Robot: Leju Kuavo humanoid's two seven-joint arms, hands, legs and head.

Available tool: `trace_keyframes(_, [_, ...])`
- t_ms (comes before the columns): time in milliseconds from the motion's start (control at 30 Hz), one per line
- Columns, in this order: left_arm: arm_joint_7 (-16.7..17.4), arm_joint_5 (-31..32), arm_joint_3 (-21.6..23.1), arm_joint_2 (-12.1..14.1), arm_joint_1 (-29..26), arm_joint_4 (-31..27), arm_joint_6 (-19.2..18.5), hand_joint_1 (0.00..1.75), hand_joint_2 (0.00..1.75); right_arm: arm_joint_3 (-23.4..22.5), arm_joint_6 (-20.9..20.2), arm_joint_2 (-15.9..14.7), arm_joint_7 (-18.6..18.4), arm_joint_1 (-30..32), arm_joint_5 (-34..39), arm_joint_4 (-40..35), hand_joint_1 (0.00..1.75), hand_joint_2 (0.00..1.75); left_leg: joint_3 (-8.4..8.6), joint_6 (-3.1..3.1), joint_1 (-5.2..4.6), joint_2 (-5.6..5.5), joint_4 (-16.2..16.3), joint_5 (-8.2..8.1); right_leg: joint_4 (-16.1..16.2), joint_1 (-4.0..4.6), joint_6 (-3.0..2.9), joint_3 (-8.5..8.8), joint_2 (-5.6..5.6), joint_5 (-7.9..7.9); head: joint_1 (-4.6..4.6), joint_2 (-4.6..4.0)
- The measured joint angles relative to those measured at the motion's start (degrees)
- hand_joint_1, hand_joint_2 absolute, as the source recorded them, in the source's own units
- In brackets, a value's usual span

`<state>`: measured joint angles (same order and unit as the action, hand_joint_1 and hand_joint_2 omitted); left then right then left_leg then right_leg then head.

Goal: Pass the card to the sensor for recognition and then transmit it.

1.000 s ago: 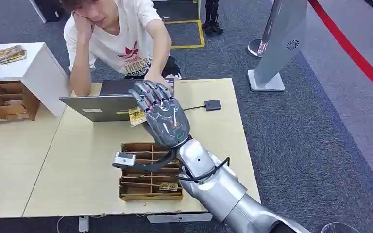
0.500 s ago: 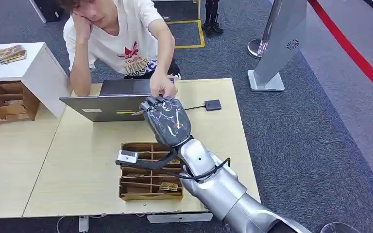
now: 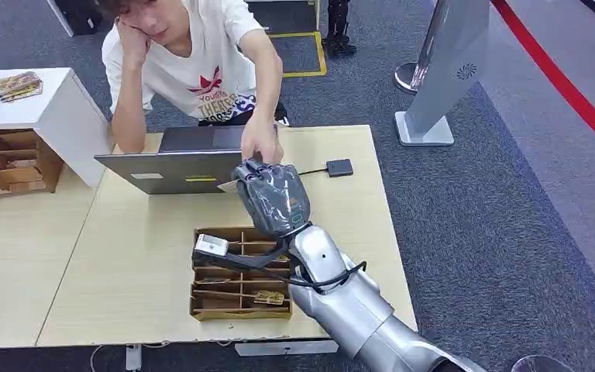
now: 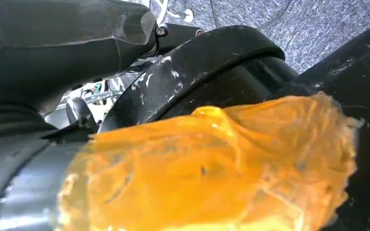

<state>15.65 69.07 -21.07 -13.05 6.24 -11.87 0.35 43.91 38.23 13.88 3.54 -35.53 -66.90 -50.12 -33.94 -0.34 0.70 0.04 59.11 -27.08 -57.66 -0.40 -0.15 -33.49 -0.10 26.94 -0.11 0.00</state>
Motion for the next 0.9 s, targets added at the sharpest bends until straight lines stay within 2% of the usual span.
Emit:
trace_keyframes(267, [0.0,-0.5,0.0,0.0,0.0,0.0,0.1,0.00,0.00,-0.9,-1.7,0.4,1.2,0.7,3.8,0.0,1.75,1.75,0.00,0.00,0.00,0.00,0.0,0.00,0.0,0.00,0.00,0.00,0.00,0.00,0.00,0.00])
trace_keyframes(400, [-0.2,-1.5,0.0,0.0,-0.1,0.0,0.5,0.00,0.00,-3.2,-6.2,0.7,3.9,2.8,15.4,-3.0,1.75,1.75,-0.01,0.00,0.00,-0.01,0.0,0.00,0.0,0.00,0.00,0.00,0.00,0.00,0.02,0.00])
trace_keyframes(533, [-0.3,-2.9,0.0,0.0,-0.3,0.0,1.3,0.00,0.00,-6.8,-11.9,0.7,5.0,6.4,30.3,-10.4,1.75,1.75,-0.02,0.02,0.00,-0.02,0.0,-0.02,0.0,0.00,0.00,-0.01,-0.01,0.01,0.00,0.00])
trace_keyframes(567, [-0.3,-3.0,0.0,0.0,-0.4,0.0,1.5,0.00,0.00,-7.6,-12.4,0.7,5.1,7.1,31.8,-11.9,1.75,1.75,-0.02,0.02,0.00,-0.01,0.0,-0.02,0.0,0.00,0.00,-0.01,0.00,0.01,0.02,0.00])
trace_keyframes(900, [-1.0,-4.7,0.0,0.0,-0.8,0.0,2.1,0.00,0.00,-11.4,-14.0,0.2,5.4,10.9,37.8,-20.9,1.75,1.75,-0.01,0.02,0.00,0.00,0.0,-0.02,0.0,0.00,0.00,-0.01,0.00,0.01,-0.02,0.00])
